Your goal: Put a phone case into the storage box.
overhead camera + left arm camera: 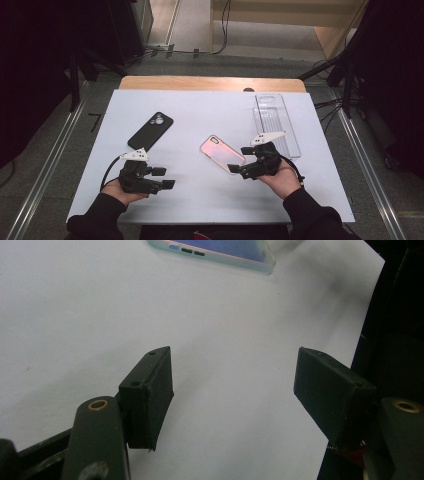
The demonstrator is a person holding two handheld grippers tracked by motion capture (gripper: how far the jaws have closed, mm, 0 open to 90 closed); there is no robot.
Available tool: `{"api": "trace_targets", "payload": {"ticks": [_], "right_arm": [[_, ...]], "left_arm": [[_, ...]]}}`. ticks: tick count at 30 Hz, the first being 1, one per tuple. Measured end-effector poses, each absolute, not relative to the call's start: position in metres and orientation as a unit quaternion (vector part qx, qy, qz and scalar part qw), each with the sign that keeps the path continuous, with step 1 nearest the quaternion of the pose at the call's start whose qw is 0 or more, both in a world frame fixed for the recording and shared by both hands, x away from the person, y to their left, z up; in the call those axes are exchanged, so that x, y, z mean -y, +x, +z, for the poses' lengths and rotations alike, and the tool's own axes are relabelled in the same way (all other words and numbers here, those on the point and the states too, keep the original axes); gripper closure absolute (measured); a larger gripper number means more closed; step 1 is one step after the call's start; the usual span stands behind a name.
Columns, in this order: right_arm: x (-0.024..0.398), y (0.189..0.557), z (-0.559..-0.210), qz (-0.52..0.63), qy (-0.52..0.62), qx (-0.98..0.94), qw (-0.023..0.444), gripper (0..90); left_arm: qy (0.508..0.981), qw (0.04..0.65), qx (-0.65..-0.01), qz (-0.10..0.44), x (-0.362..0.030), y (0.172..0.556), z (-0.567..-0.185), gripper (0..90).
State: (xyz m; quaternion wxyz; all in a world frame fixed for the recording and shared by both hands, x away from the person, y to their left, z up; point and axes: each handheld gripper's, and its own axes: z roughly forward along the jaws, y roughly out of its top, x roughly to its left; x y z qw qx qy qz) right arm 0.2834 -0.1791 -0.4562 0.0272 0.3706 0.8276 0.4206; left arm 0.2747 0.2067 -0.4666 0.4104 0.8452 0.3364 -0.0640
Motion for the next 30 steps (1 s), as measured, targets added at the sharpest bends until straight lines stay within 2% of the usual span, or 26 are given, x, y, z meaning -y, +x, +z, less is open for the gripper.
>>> {"api": "trace_targets", "payload": {"ticks": [8,30], "right_arm": [[0.169,0.294,-0.452,0.423,0.361,-0.83,0.042,13.9],[0.153,0.328,-0.455,0.426,0.376,-0.823,0.026,13.8]], "left_arm": [[0.844,0.413,-0.336,-0.064,-0.207,0.275,-0.467,32.1],[0.855,0.406,-0.321,-0.029,-0.21,0.273,-0.466,30.5]]}}
